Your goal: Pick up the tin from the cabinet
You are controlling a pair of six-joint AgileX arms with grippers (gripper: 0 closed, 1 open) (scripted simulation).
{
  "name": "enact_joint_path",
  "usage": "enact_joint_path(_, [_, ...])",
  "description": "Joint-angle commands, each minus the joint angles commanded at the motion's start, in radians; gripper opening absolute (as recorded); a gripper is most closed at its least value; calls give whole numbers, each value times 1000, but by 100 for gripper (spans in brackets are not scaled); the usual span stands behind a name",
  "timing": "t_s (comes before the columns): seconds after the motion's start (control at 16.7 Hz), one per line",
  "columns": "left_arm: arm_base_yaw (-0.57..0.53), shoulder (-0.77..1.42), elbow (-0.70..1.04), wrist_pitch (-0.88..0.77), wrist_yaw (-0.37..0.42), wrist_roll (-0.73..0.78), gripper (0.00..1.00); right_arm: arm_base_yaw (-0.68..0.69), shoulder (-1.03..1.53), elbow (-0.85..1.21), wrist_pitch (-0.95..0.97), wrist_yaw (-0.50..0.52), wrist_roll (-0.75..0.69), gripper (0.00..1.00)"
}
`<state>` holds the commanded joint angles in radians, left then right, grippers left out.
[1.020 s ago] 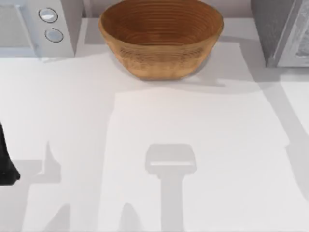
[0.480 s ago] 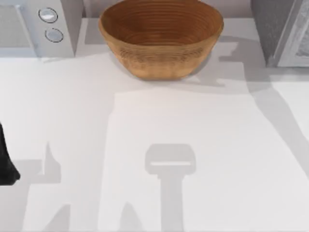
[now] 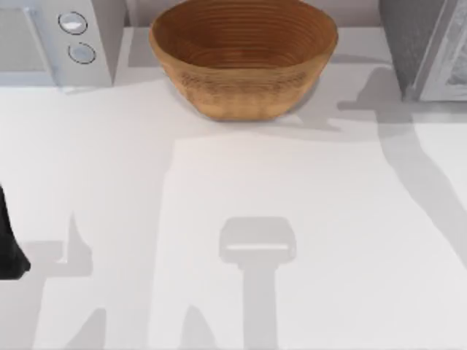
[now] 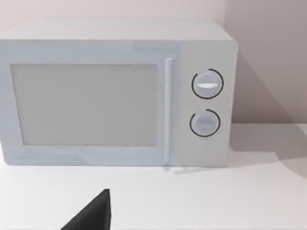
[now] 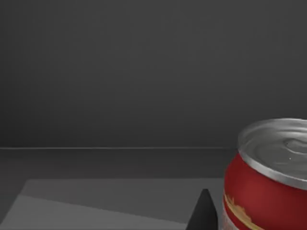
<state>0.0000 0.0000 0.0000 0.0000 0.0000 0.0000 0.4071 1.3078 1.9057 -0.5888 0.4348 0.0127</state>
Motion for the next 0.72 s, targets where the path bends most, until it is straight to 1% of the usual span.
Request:
enact_joint_path(0.18, [0,0,0,0,0,0,100,-7,-26,-29,13,-9,-1,0])
enact_joint_path(0.36, [0,0,0,0,0,0,100,-34,-117,-148,57,-40,-4,0])
enact_joint_path(0.54, [0,0,0,0,0,0,100,-78,-260,-360,121,-87,-8,0])
enact_joint_path(0.72, [0,0,0,0,0,0,100,-136,-446,-657,203,-146,-11,0])
